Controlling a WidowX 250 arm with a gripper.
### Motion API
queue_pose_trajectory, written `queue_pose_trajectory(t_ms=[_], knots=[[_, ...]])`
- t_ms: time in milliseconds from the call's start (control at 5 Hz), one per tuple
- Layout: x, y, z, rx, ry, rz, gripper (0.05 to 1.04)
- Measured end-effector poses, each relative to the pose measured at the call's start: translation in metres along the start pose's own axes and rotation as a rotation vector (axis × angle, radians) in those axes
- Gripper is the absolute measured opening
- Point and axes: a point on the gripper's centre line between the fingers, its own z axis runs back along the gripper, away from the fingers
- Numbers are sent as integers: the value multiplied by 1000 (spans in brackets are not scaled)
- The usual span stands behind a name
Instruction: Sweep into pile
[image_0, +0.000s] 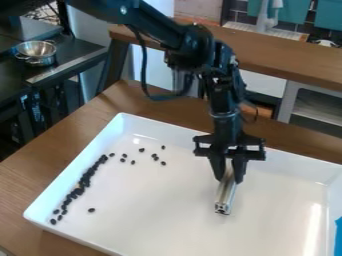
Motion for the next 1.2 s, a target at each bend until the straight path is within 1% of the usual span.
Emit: queue_pose_trajectory(t_ms=[200,400,600,800,1000,1200], knots=[[4,2,-4,15,-3,0,350],[7,7,-4,17,-12,4,350],[12,20,0,13,-22,25,350],[15,35,1,10,-23,22,350],[16,57,4,10,-23,27,350],[19,84,10,11,-24,72,350]])
